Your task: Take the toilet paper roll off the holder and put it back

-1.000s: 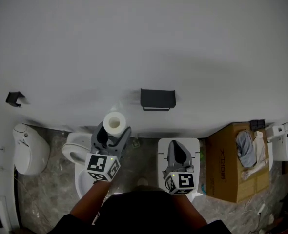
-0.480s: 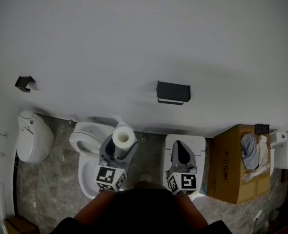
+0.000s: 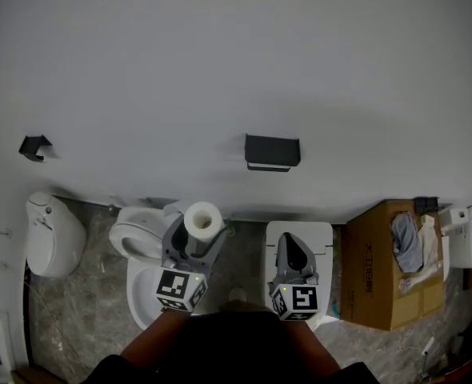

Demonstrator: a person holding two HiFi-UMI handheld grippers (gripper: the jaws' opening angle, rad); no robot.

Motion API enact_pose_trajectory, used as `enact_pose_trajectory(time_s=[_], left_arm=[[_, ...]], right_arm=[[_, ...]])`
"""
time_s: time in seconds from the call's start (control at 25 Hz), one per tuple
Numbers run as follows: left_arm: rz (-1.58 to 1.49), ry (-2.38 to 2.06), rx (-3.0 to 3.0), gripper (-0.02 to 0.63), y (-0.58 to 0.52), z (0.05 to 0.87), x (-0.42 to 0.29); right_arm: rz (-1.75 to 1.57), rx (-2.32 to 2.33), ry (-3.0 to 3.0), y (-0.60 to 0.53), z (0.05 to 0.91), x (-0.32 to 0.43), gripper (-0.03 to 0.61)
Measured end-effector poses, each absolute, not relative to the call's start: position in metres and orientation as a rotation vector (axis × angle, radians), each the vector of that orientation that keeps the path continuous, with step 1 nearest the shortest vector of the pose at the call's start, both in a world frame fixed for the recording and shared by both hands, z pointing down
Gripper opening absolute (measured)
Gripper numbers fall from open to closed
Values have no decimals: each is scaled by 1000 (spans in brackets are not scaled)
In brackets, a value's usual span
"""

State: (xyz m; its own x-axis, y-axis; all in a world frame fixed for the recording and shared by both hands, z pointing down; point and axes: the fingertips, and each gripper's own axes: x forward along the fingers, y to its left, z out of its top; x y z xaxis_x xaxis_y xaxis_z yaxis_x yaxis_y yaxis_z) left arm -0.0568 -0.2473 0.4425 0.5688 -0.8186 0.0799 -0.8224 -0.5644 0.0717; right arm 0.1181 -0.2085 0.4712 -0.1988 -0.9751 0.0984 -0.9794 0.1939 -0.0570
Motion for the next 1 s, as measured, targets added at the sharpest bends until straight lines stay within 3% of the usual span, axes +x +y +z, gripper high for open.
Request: enact_pose_trajectory(time_s=[0.6, 1.0], left_arm=[[-106, -1274, 2860, 362, -350, 371, 34], [-67, -1166, 2878, 361, -431, 383, 106]], right_arm=[[251, 1986, -2411, -230, 482, 143, -2], [272, 2033, -2347, -241, 494, 169, -2]])
